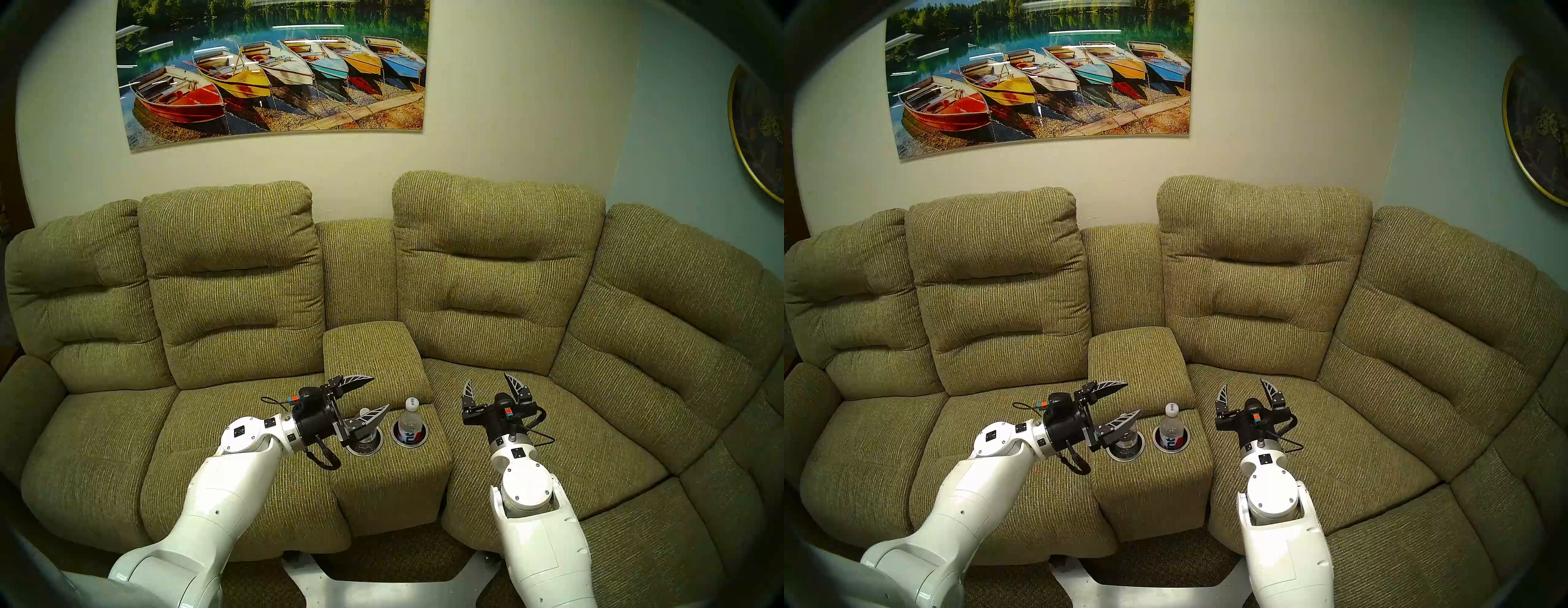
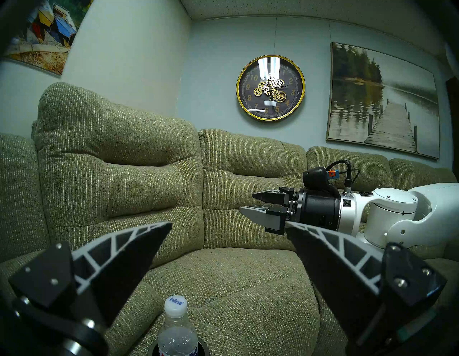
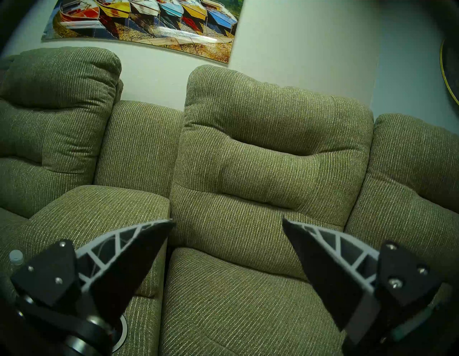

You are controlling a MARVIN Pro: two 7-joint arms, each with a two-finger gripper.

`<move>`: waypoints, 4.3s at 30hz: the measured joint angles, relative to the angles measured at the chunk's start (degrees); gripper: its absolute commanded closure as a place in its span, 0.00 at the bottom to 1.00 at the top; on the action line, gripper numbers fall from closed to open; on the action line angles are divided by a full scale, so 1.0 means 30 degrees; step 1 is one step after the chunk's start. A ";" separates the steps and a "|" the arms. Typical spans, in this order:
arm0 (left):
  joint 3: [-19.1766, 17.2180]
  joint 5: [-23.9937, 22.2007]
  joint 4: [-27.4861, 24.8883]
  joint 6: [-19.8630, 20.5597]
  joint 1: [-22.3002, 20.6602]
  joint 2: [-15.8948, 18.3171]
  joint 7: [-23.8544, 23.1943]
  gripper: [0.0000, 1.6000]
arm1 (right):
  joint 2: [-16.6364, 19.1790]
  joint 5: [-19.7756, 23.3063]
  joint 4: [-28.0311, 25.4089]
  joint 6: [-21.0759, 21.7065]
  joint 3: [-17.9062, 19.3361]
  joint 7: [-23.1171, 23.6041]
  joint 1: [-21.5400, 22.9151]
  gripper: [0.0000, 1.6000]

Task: Take bottles out of cup holder

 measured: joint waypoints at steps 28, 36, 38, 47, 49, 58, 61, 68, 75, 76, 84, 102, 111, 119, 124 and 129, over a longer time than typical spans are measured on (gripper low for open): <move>-0.0470 0.0388 -0.0458 -0.0447 0.0748 -0.0326 0.0863 0.00 | 0.0004 0.0021 0.0014 0.0002 -0.0005 -0.0029 -0.0012 0.00; -0.0406 0.0884 -0.0983 0.0079 0.0801 -0.0337 0.1479 0.00 | 0.0005 0.0025 0.0016 0.0002 -0.0006 -0.0034 -0.0013 0.00; -0.0406 0.1099 -0.1204 0.0173 0.0891 -0.0354 0.1824 0.00 | 0.0005 0.0025 0.0016 0.0003 -0.0007 -0.0035 -0.0013 0.00; -0.0451 0.1465 -0.1677 0.0736 0.1307 -0.0437 0.2422 0.00 | 0.0006 0.0029 0.0018 0.0004 -0.0008 -0.0039 -0.0015 0.00; -0.0467 0.1445 -0.1709 0.0799 0.1335 -0.0450 0.2452 0.00 | 0.0006 0.0029 0.0018 0.0004 -0.0009 -0.0040 -0.0015 0.00; -0.0516 0.1545 -0.1704 0.0815 0.1248 -0.0486 0.2529 0.00 | 0.0010 0.0033 0.0019 0.0005 -0.0011 -0.0044 -0.0016 0.00; -0.0519 0.1956 -0.1225 0.0581 0.1004 -0.0491 0.2913 0.00 | 0.0010 0.0034 0.0020 0.0005 -0.0011 -0.0045 -0.0018 0.00; -0.0772 0.2467 0.0677 -0.0002 0.0372 -0.0465 0.3344 0.00 | 0.0012 0.0037 0.0025 0.0005 -0.0012 -0.0047 -0.0018 0.00; -0.0952 0.2415 0.1501 -0.0264 -0.0093 -0.0487 0.3157 0.00 | 0.0013 0.0039 0.0027 0.0005 -0.0013 -0.0050 -0.0018 0.00; -0.0979 0.2415 0.1629 -0.0296 -0.0177 -0.0501 0.3156 0.00 | 0.0013 0.0039 0.0027 0.0005 -0.0013 -0.0050 -0.0018 0.00; -0.1034 0.2566 0.3447 -0.0540 -0.1138 -0.0632 0.3261 0.00 | 0.0015 0.0042 0.0031 0.0005 -0.0016 -0.0054 -0.0018 0.00; -0.0572 0.4171 0.9245 -0.2140 -0.3648 -0.0940 0.4662 0.00 | 0.0018 0.0043 0.0038 0.0005 -0.0021 -0.0063 -0.0018 0.00; 0.0036 0.5136 1.1993 -0.2471 -0.5223 -0.1224 0.5737 0.00 | 0.0021 0.0045 0.0053 0.0005 -0.0024 -0.0070 -0.0018 0.00; 0.0514 0.5923 1.3444 -0.2645 -0.6347 -0.1377 0.6958 0.00 | 0.0021 0.0047 0.0075 0.0005 -0.0024 -0.0075 -0.0015 0.00; 0.0909 0.6505 1.4109 -0.2814 -0.6947 -0.1423 0.7859 0.00 | 0.0022 0.0050 0.0086 0.0004 -0.0025 -0.0078 -0.0014 0.00; 0.1450 0.7275 1.4769 -0.2930 -0.7504 -0.1509 0.8861 0.00 | 0.0023 0.0051 0.0095 0.0004 -0.0025 -0.0082 -0.0014 0.00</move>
